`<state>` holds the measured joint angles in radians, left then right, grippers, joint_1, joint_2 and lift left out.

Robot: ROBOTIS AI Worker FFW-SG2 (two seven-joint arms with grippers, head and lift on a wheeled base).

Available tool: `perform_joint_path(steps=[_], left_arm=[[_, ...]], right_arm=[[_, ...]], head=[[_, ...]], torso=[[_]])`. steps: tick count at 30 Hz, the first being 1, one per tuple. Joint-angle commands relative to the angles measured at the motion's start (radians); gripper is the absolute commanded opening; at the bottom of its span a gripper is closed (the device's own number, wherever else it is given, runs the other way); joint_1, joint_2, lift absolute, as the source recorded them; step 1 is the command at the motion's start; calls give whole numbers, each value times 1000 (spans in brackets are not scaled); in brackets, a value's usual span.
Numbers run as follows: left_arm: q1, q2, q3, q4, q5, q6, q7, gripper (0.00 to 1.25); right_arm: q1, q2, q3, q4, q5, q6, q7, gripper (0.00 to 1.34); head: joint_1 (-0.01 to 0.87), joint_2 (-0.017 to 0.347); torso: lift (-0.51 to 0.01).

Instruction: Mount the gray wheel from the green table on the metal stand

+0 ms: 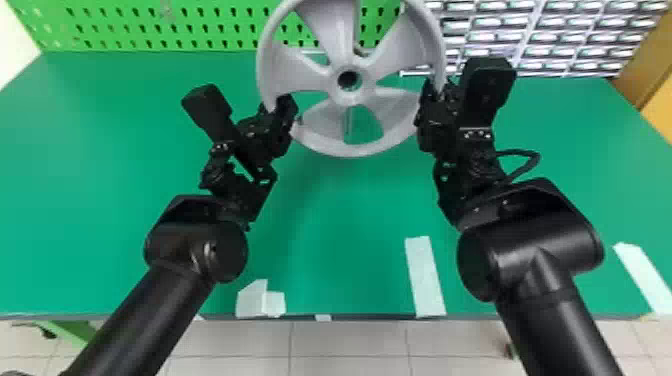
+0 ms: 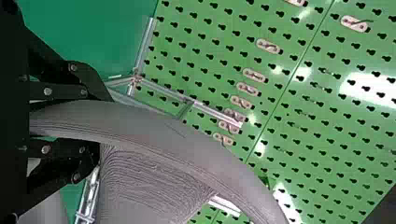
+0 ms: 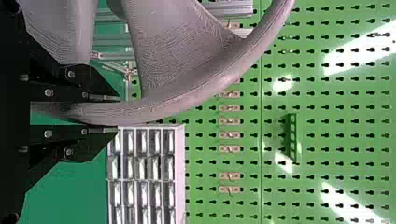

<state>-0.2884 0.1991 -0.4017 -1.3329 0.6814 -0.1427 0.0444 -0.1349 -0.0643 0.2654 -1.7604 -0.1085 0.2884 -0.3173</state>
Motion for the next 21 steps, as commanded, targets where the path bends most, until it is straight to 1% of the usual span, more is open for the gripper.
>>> perform_joint_path(steps=[1,12,16,21], left_arm=[[-5,-1,1,8,-3,0,-1,155],[-14,-3,6,35,-16,0,-5,155],[-22,-7,9,49,-25,0,-8,153],[-29,-17,26,72,-43,0,-31,155]], right_arm=[[-12,1,1,18,-2,0,1,5],[-31,3,6,59,-3,-9,3,5],[-41,4,9,76,-5,-14,4,5],[-49,4,11,93,-7,-21,4,5]], head=[[867,52],[867,52],[867,52],[867,52]], torso=[[-100],[-100],[-100],[-100]])
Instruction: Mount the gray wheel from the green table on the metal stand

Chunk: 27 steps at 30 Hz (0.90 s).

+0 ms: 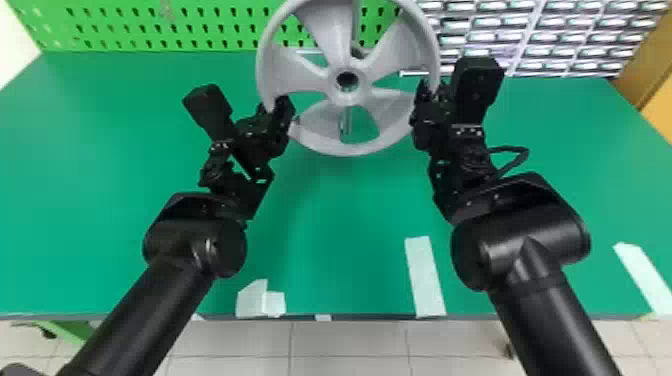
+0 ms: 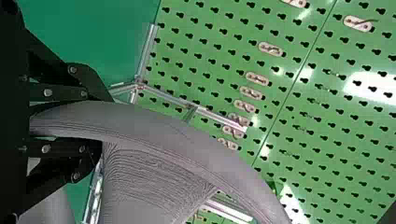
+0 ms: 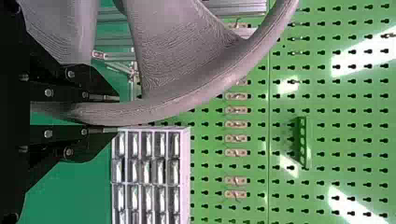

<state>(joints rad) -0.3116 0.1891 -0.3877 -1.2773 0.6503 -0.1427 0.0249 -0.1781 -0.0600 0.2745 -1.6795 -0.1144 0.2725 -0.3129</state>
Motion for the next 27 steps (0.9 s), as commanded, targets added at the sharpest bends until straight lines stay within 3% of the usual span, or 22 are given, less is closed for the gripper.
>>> perform_joint_path(steps=[1,27], left_arm=[[-7,-8,13,18,-14,0,-11,155],[-64,-39,26,122,-44,-28,-46,155]], right_arm=[[-8,0,2,15,-2,-6,1,5],[-51,5,-3,70,6,-15,1,5]], head=[[867,52],[867,52]], torso=[[-100],[-100]])
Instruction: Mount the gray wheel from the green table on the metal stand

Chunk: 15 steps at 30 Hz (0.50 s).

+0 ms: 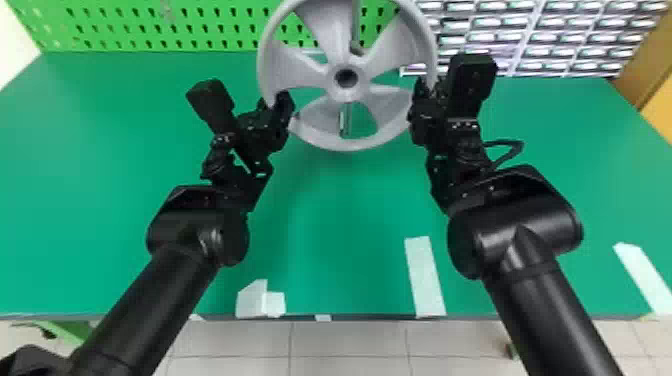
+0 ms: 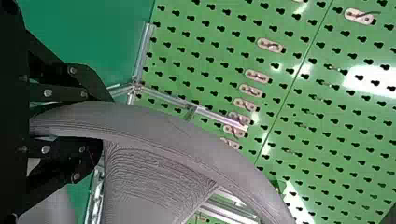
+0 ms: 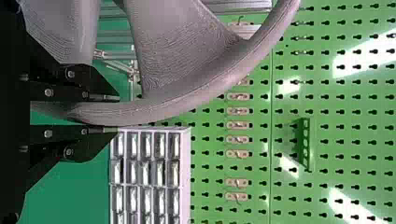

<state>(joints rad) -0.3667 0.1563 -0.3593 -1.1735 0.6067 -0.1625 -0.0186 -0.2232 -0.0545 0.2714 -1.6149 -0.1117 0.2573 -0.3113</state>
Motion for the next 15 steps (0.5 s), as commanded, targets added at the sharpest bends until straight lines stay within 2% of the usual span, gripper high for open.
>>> perform_joint_path(steps=[1,15], left_arm=[[-11,-6,-4,23,-1,-9,-4,155],[-31,-12,-4,71,-13,-25,-12,155]], right_arm=[[-5,1,-1,7,3,0,0,5],[-31,-1,0,50,12,0,0,5]], head=[[867,52],[867,52]], torso=[[-100],[-100]])
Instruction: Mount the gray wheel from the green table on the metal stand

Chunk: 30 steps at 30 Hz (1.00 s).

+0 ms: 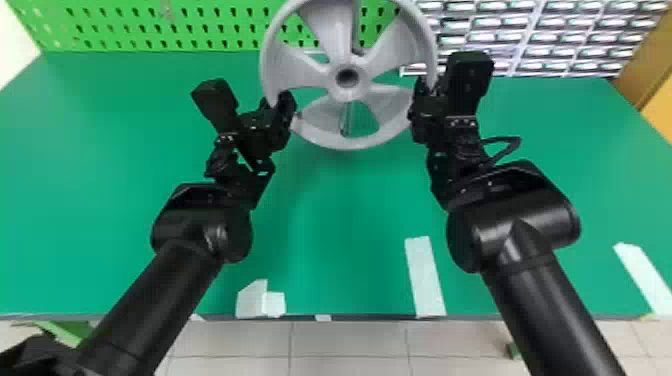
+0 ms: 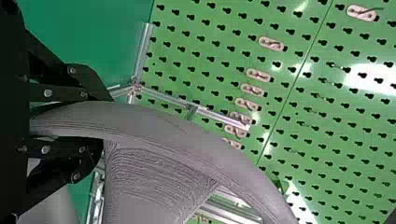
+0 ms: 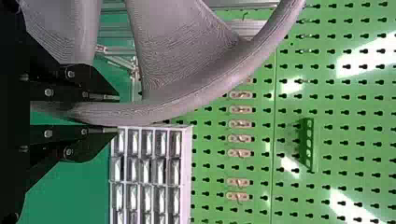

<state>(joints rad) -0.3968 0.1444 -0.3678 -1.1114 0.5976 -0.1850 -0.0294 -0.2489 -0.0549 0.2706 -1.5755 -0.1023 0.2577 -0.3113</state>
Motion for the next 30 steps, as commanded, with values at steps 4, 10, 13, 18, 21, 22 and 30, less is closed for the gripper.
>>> perform_joint_path(steps=[4,10,13,18,21,22,30], left_arm=[[-5,0,7,24,-10,-10,-6,155],[-14,0,12,45,-19,-22,-10,155],[-22,-2,12,61,-24,-30,-14,155],[-28,-2,12,70,-25,-34,-18,155],[-30,-2,12,70,-28,-34,-17,155],[-31,-2,12,71,-28,-34,-17,155],[-39,-2,9,73,-28,-31,-17,155]], right_arm=[[-13,0,2,23,4,-1,0,5],[-29,1,9,41,6,-12,0,5],[-35,1,9,49,6,-15,0,5],[-40,1,9,51,7,-17,0,5],[-40,1,9,51,9,-20,0,5],[-41,1,9,51,9,-20,0,5],[-40,1,2,49,7,-17,0,5]], head=[[867,52],[867,52],[867,52],[867,52],[867,52],[867,52],[867,52]], torso=[[-100],[-100],[-100],[-100],[-100],[-100],[-100]])
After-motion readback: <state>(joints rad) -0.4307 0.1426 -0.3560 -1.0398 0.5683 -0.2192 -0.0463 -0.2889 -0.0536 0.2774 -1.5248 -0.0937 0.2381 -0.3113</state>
